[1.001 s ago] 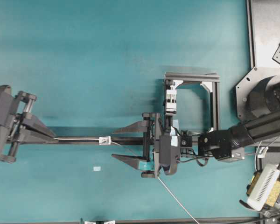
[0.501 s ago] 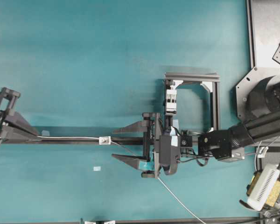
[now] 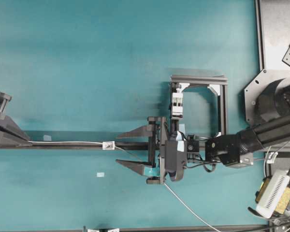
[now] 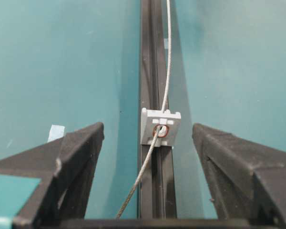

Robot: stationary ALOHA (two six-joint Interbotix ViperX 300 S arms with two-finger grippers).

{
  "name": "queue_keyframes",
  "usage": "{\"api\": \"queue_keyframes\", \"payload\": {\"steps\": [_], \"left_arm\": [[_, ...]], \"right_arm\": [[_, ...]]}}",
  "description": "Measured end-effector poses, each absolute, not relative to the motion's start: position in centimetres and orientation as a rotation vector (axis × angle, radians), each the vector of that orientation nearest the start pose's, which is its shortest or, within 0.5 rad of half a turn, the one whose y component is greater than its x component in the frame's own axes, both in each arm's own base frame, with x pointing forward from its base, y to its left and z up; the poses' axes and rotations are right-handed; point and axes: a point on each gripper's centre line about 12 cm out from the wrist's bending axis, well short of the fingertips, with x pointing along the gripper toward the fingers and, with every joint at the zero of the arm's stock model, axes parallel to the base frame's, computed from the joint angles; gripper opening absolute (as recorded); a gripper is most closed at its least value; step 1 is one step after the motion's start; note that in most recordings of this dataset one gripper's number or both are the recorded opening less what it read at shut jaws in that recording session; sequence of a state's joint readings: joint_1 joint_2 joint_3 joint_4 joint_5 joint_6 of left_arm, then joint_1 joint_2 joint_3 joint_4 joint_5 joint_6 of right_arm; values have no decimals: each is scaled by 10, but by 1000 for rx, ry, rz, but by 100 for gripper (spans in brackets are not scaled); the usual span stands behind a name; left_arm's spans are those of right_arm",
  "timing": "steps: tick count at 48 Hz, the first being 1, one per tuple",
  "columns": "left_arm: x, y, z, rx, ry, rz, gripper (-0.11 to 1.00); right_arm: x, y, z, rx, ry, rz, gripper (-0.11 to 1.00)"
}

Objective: Insert the wire into the hole on the right side and pull it with the left arm.
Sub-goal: 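Pull the wire leftward through the hole with the left gripper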

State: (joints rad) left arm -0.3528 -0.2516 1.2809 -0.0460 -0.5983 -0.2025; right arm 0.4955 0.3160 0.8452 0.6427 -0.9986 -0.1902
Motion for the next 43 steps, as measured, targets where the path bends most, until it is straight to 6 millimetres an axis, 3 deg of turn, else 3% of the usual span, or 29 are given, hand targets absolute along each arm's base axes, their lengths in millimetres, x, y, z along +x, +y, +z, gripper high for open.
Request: {"api": "queue_keyframes", "payload": {"steps": [9, 14, 19, 32, 34, 43], "left_arm": [[229, -81, 124, -176, 497, -258, -10], [229, -82, 129, -202, 486, -257, -2], [229, -81, 129, -225, 489, -250, 14], [229, -81, 129, -227, 494, -247, 89], [230, -80, 129, -229, 491, -243, 93], [233, -68, 129, -229, 485, -195, 93]], "right_arm": [[352, 122, 91, 64, 230, -56, 83], [352, 123, 92, 64, 228, -55, 83], [352, 123, 92, 64, 228, -56, 83], [352, 122, 91, 63, 229, -55, 83], [352, 123, 92, 64, 228, -55, 83], [352, 122, 91, 64, 230, -56, 83]]}}
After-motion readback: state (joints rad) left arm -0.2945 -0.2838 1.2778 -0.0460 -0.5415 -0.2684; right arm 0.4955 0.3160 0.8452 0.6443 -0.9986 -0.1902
